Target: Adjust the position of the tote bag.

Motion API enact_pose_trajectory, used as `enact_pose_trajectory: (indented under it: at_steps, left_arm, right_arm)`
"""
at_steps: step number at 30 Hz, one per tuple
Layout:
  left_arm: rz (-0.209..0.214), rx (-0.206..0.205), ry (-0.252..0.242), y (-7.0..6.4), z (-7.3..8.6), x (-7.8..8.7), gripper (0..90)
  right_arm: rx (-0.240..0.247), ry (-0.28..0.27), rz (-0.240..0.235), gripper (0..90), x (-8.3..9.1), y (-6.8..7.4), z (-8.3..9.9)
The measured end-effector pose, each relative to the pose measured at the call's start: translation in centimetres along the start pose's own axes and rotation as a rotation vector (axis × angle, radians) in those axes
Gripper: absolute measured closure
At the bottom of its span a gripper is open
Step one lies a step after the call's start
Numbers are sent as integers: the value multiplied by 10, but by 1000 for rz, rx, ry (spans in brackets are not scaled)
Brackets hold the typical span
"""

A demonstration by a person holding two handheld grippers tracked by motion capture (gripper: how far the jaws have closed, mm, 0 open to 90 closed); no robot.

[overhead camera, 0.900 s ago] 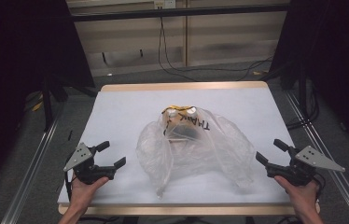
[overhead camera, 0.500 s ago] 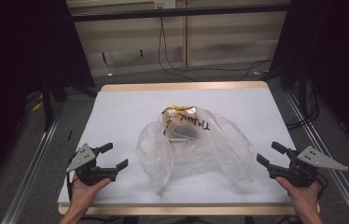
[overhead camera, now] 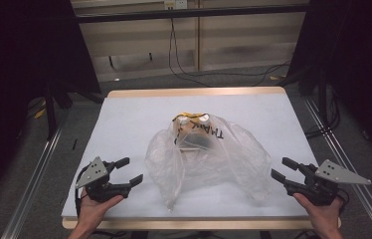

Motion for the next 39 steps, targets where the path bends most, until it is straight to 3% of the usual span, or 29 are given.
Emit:
enact_pose_trajectory:
  at_steps: [5,7,8,10,11,17,24,32,36,39]
  left_arm:
    - [31,-47,21,-15,-3,2,305]
    - [55,-68,19,-23,-5,5,328]
    - [81,-61,4,-26,-6,5,347]
    - [73,-78,9,-31,-7,8,391]
    - [101,-78,-6,-35,-9,7,407]
    - [153,-140,12,-52,-12,3,477]
    - [210,-175,32,-67,-15,-9,434]
    - [288,-224,102,-84,-13,-33,435]
    - [292,-238,131,-88,-12,-39,408]
    - [298,-240,156,-89,-9,-45,387]
  right_arm:
    - [43,28,-41,517,4,16,2]
    - [83,44,-43,593,9,27,5]
    - [89,48,-52,621,11,30,6]
    - [98,61,-69,671,13,36,9]
    - [108,75,-89,690,13,38,10]
    - [137,170,-156,769,-4,46,15]
    - [171,257,-192,705,-26,47,18]
    - [160,321,-155,587,-39,39,21]
    - [183,346,-127,569,-44,37,22]
    - [188,333,-98,549,-47,32,20]
Point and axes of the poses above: each handheld gripper's, and its own axes: x roughly backward along the jaws, z roughly out of its underside, y roughly to its left, the point moved 3 cm from there along -x, roughly forward along the jaws, and after that the axes turned 14 degrees about y, right-handed, at the moved point
